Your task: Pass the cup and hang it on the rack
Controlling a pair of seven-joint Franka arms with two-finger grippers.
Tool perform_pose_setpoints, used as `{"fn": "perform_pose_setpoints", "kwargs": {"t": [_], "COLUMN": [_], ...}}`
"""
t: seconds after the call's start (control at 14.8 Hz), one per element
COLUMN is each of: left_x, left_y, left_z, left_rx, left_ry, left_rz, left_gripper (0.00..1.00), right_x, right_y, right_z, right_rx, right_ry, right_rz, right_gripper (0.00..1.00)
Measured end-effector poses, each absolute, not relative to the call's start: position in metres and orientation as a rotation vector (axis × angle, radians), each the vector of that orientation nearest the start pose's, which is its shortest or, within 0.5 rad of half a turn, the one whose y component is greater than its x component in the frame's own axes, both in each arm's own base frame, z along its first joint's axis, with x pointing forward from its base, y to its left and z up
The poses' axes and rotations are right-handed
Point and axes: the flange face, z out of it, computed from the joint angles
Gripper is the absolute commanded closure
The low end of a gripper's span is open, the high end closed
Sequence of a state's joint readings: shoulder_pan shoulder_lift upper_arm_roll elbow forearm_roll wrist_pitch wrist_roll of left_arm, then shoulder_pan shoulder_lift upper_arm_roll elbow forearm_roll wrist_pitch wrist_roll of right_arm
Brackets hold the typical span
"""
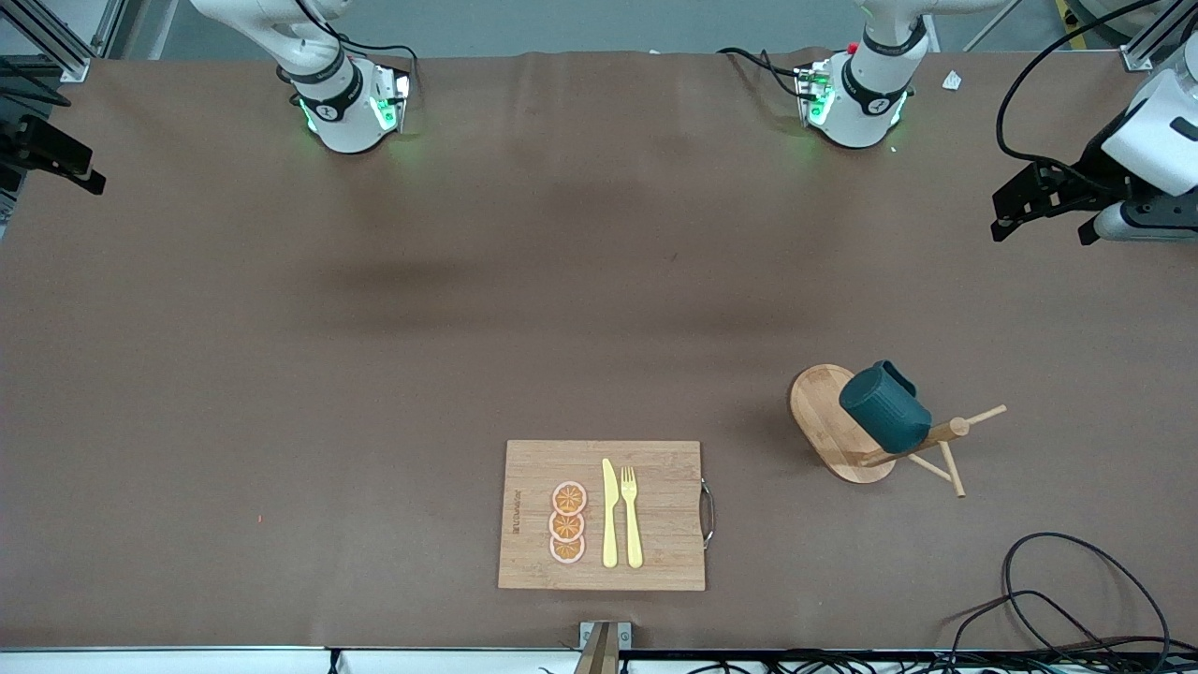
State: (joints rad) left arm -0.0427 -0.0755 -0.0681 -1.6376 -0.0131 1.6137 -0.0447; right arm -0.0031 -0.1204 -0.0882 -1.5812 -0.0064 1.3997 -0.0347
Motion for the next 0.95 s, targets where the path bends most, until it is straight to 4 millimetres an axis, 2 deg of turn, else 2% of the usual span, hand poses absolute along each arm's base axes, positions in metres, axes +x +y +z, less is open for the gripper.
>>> {"fn": "perform_pose_setpoints", "kwargs": {"t": [0.95], "left_x": [0.542], "left_y": [-0.063], "left_z": [0.637], "left_rx": [-3.153], "left_ry": [0.105], "left_rz": [-0.099], "left_gripper": [0.00], "right_x": [0.496], "right_y": [-0.049], "right_z": [0.668], "right_rx": [-3.131], "right_ry": [0.087], "right_rz": [0.097], "right_gripper": [0.00]}}
